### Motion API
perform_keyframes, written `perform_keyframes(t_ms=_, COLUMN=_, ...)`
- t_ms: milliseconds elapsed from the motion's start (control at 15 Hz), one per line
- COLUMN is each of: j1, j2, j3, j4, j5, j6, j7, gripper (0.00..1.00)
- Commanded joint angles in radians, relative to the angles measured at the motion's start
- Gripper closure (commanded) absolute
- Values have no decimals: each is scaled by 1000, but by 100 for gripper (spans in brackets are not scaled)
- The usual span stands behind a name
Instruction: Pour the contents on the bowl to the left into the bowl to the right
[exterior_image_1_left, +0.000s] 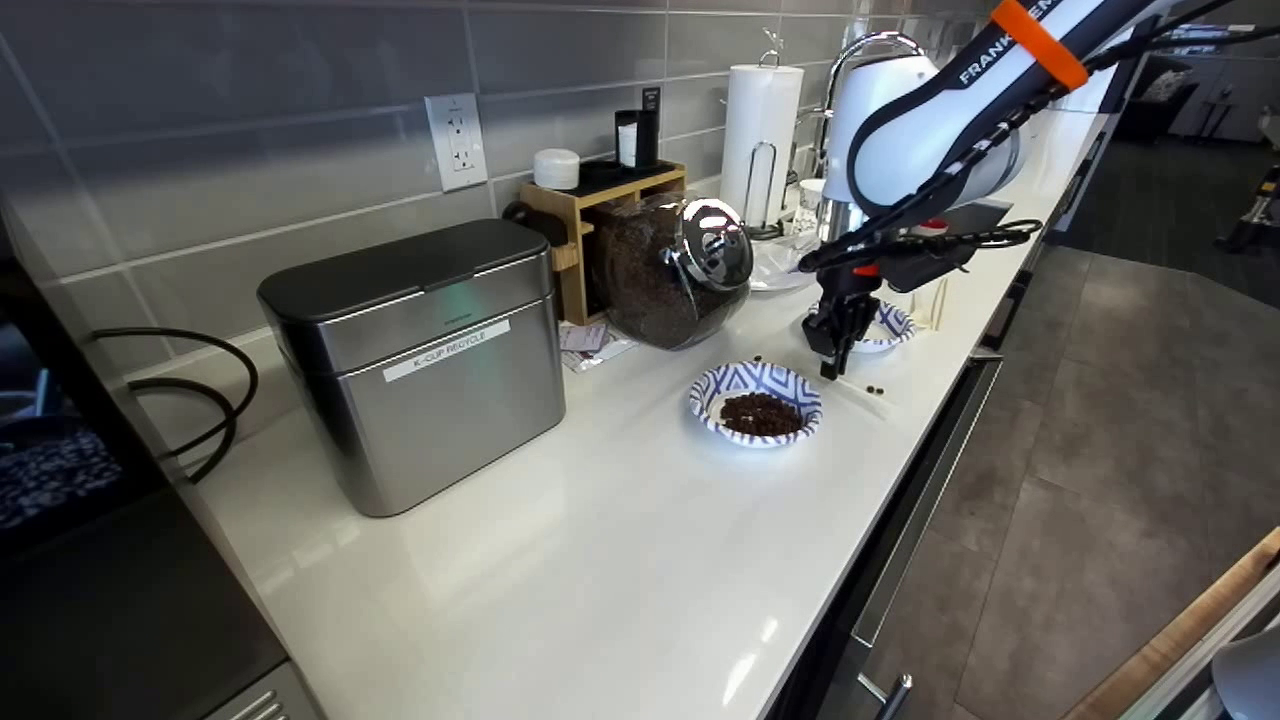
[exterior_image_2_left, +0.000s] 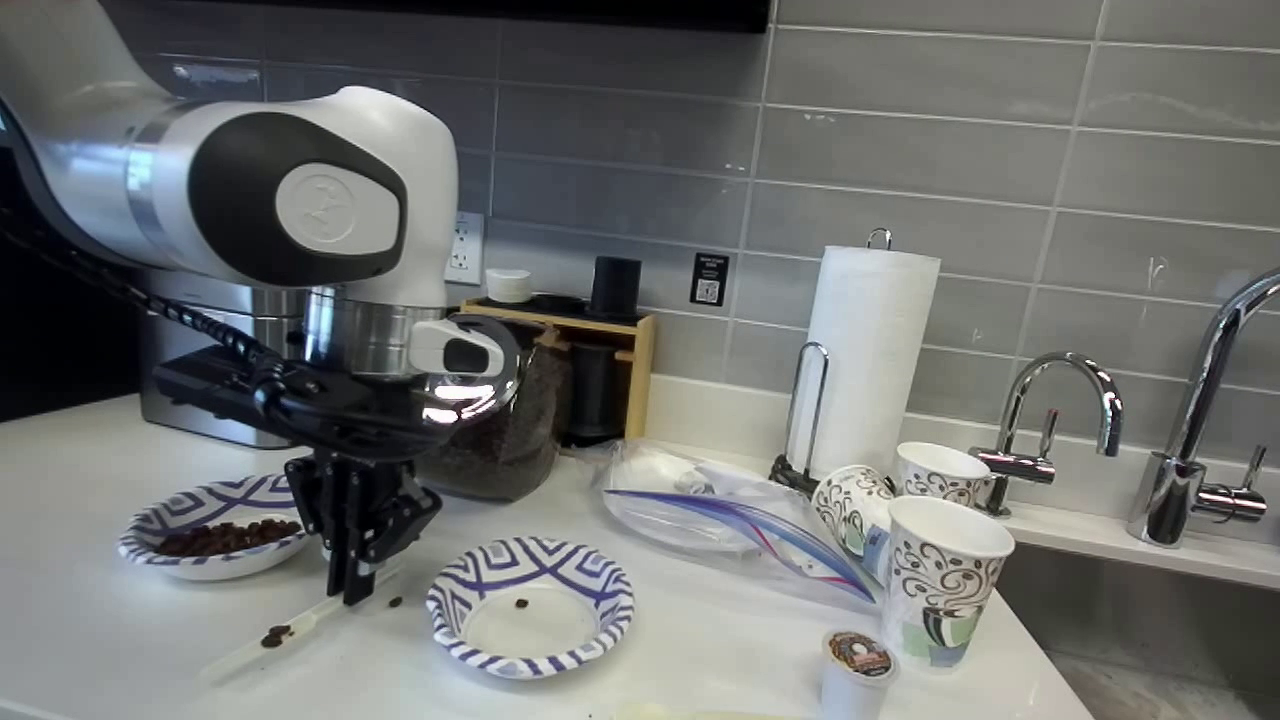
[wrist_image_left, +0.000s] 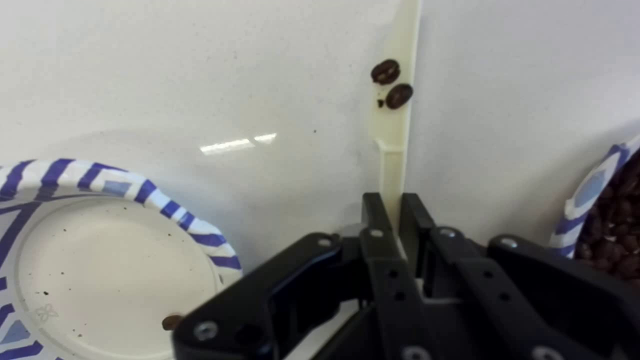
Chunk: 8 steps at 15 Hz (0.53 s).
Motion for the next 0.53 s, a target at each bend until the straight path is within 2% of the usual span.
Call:
perform_keyframes(t_ms=0, j1=1, j2=0, j3=-7, j4=21, j5=-30, j6=-41, j7=21, gripper=97)
perform_keyframes(t_ms=467, j1=-8, j2=-8, j3=-16, j4=46, j5=-25, j6=-81, j7=7, gripper=97)
